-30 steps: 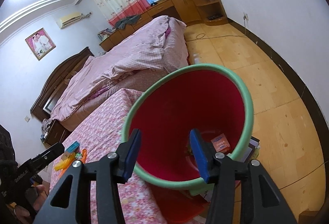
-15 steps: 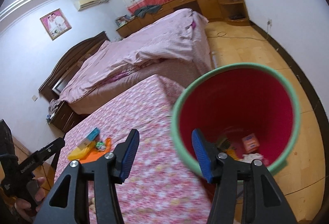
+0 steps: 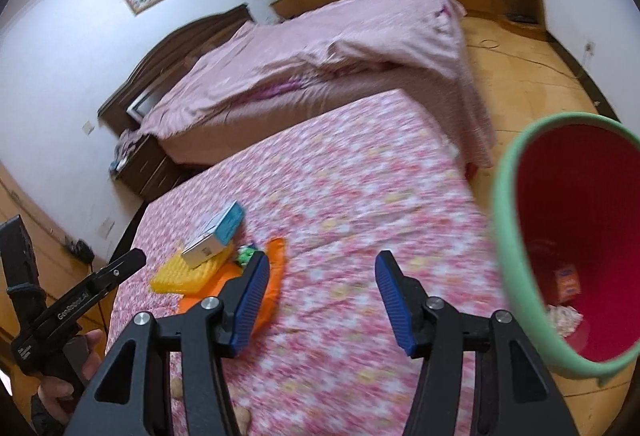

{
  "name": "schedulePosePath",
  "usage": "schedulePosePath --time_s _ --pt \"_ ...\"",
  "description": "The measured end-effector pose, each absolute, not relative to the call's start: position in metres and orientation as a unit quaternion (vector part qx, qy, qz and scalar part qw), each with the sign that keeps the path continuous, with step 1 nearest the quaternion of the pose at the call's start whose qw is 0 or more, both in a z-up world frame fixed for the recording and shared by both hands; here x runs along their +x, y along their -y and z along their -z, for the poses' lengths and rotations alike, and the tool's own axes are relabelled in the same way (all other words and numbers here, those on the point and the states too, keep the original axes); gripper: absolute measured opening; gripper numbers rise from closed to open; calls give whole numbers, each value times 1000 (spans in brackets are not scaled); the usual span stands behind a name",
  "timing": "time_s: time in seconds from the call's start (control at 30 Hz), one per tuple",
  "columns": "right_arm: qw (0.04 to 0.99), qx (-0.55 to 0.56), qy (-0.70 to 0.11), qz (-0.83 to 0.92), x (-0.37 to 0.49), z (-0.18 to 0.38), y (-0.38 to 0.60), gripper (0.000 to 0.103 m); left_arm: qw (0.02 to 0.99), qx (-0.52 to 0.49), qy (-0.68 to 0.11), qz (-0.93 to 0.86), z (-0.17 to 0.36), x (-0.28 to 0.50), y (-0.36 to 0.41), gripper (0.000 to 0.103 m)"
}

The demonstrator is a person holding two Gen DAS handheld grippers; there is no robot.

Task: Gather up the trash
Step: 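Move both tools back over the remaining trash on the bed, then grasp the white printed medicine box with the right tool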

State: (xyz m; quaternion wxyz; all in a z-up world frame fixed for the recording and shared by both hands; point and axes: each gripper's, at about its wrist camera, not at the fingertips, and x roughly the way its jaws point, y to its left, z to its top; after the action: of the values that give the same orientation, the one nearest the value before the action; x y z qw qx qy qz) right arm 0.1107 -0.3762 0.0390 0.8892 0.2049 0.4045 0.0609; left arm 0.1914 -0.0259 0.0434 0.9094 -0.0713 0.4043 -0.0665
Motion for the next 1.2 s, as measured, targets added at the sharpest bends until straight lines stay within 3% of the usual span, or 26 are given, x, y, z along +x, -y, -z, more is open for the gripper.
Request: schedulePosePath --time_s 0.43,0.6,0.8,0.83,0.97,1.0,1.2 --pt "877 171 -436 -109 169 -25 295 69 899 -104 -424 26 -5 214 -20 73" --pt "888 130 -427 -113 182 -29 268 87 900 -129 -415 28 0 214 -33 73" --pt "891 71 -434 -111 193 -21 240 87 898 -148 -414 30 2 216 -42 73" --pt "892 67 -433 -108 195 -20 238 86 898 -149 -413 32 2 216 -42 73" --pt "891 64 -438 -99 198 -17 237 59 899 -148 -410 31 1 213 -42 73" --pt "888 65 -442 -105 199 -16 237 56 900 -148 -410 31 0 212 -41 73" --pt "890 69 -436 -114 191 -22 239 55 901 -144 -408 31 -1 205 -38 73"
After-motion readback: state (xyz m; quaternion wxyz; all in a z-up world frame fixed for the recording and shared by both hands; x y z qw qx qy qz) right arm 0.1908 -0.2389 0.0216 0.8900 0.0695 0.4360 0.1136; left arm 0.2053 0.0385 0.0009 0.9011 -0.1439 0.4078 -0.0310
